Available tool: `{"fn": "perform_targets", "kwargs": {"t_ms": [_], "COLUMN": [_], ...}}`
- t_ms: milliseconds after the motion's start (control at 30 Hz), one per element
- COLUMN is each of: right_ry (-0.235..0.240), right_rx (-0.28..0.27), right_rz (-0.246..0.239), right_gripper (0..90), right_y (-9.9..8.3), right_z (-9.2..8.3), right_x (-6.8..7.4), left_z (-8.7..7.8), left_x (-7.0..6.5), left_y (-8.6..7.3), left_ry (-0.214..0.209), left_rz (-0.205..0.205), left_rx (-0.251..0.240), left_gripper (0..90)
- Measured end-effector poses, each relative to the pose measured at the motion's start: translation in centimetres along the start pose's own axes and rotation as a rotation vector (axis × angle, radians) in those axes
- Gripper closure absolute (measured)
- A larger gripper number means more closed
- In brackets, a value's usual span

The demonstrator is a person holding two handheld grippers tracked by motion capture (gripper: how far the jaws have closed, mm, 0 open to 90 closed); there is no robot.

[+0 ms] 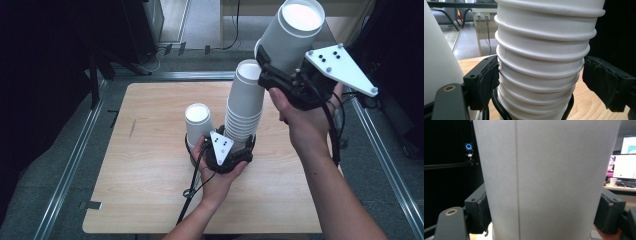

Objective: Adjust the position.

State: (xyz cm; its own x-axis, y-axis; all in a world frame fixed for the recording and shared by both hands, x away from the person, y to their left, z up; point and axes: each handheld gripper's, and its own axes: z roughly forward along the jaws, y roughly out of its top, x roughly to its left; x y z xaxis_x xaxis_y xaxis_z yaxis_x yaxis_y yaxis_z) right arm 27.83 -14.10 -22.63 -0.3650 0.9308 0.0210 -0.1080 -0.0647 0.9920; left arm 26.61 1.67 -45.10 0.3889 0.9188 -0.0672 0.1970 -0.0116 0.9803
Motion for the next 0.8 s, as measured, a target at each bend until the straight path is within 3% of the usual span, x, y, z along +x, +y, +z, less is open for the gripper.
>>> {"fn": "perform_targets", "kwargs": {"t_ms": [267,467,567,633,800], "right_ry": [-0.042,-0.066,-0.079,-0.083,-0.095], "right_rx": [0.007,0.016,0.025,0.037,0.059], "right_rz": [-0.004,0.0,-0.01,-0.012,-0.013], "right_gripper": [18.0,18.0,17.9,18.0,17.9], "right_y": [-0.9,-2.2,-3.1,-3.8,-5.7], "right_z": [-1.5,-2.8,-3.2,-3.6,-4.6], "right_x": [-2.1,-3.3,-3.8,-4.0,-4.7], "left_z": [-0.6,-1.5,-2.1,-2.6,-3.8], "left_x": [0.2,0.2,0.1,0.0,0.4], "left_y": [-0.4,-0.9,-1.1,-1.1,-1.3], "left_ry": [-0.009,-0.074,-0.13,-0.146,-0.179], "left_rz": [0.001,0.012,0.015,0.033,0.031], "left_rx": [0.005,0.019,0.037,0.037,0.029], "left_gripper": [18.5,15.4,13.4,11.1,7.4]}}
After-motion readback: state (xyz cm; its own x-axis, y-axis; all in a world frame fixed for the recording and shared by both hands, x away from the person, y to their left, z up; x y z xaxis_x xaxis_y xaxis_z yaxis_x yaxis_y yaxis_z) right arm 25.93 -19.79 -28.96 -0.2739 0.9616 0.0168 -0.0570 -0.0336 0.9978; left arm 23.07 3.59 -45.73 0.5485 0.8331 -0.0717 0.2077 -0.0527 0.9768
